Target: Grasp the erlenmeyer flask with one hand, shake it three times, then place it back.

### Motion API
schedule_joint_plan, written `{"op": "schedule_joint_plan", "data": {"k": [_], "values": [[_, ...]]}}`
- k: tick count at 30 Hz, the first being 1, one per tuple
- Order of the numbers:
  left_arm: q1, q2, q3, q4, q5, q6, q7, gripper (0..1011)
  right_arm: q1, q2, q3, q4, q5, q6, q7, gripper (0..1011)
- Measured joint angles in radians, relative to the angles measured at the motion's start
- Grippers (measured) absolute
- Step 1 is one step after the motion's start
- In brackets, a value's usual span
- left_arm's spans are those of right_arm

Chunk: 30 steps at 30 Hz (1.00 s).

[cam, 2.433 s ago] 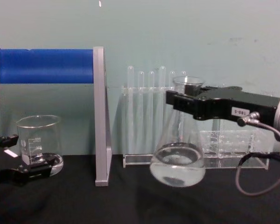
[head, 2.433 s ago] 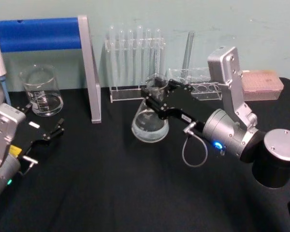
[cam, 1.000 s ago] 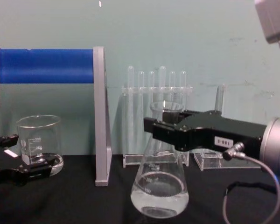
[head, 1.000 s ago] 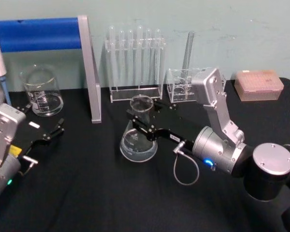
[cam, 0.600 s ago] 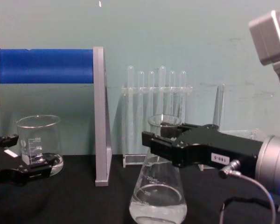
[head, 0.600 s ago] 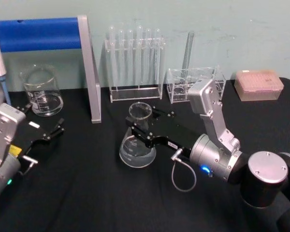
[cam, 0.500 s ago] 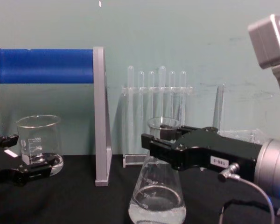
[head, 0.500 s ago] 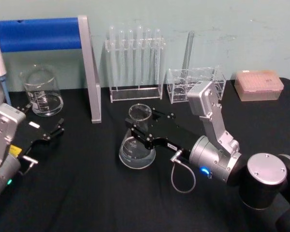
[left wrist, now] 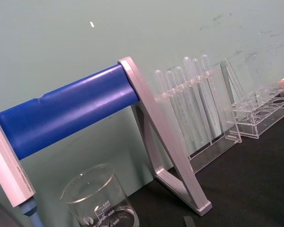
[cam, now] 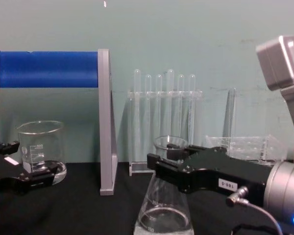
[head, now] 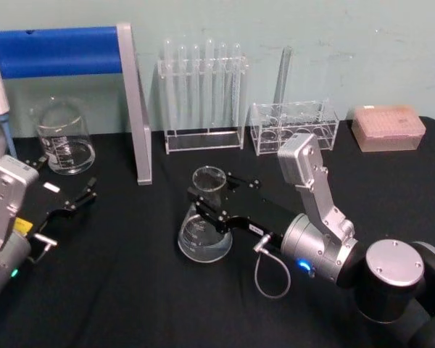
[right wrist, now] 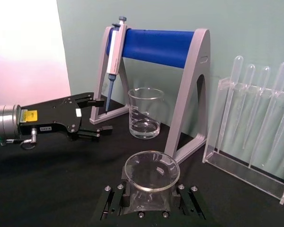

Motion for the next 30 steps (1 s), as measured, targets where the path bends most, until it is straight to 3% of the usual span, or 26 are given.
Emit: {"op": "schedule_joint_plan", "data": {"k": [30], "values": [[0.000,0.000,0.000,0.000,0.000,0.000,0.000,1001,-0.015,-0.009,0.000,0.016,-0.022,0.019,0.001,456]]}}
